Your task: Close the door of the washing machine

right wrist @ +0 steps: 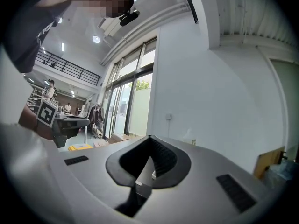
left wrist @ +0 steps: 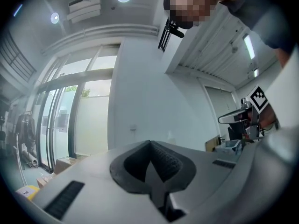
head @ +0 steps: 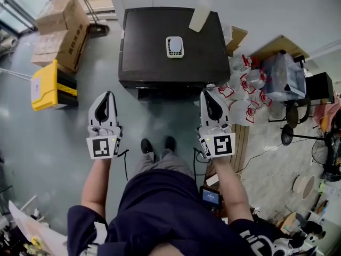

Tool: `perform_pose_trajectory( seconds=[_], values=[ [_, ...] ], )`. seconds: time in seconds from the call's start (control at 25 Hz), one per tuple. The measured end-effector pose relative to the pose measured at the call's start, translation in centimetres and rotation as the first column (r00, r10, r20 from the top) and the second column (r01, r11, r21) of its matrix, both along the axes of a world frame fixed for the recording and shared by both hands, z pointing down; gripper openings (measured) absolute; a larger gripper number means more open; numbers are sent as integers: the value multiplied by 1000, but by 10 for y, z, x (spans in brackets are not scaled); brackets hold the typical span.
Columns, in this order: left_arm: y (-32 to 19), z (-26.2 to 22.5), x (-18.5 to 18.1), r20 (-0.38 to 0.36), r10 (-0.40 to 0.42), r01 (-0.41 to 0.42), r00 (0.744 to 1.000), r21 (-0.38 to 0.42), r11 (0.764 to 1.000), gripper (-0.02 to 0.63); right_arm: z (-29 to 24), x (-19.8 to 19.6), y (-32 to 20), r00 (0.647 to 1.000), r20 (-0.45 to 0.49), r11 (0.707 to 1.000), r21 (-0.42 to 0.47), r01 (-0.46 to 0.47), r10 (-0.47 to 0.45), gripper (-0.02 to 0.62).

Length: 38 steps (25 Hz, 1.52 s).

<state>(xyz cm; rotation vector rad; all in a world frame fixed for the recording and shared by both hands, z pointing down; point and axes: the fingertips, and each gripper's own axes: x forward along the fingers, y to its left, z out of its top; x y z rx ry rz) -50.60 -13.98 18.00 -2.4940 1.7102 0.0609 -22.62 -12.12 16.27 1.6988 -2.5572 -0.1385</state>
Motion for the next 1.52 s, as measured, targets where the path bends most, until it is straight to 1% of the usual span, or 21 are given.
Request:
perform_pose_trajectory(
  seconds=[0.16, 0.44, 0.6, 0.76, 1.04, 1.52],
  values=[
    [2, -16, -4, 22, -15, 14, 1000, 42, 999, 25, -14, 1, 1, 1000, 0, 1000, 20, 0, 0, 20],
    [7, -25, -6, 17, -25, 25, 1000, 36, 999, 25, -21, 1, 4, 999, -34, 1000, 22, -9, 10, 20],
    [6, -30, -7, 11, -24, 24, 1000, 36, 999, 25, -24, 2, 4, 999, -35, 1000, 26, -18, 19, 20],
    [7, -33, -10, 34, -22, 20, 999, 47, 999, 25, -24, 2, 4, 999, -30, 1000, 16, -20, 20, 20],
    [11, -39, -13, 20, -30, 29, 999, 55, 998, 25, -26, 5, 5, 998, -53, 1000, 5, -31, 31, 20],
    [12, -39, -13, 35, -28, 26, 999, 66, 997, 25, -16, 1, -1, 996, -82, 998, -46, -36, 32, 20]
  ],
)
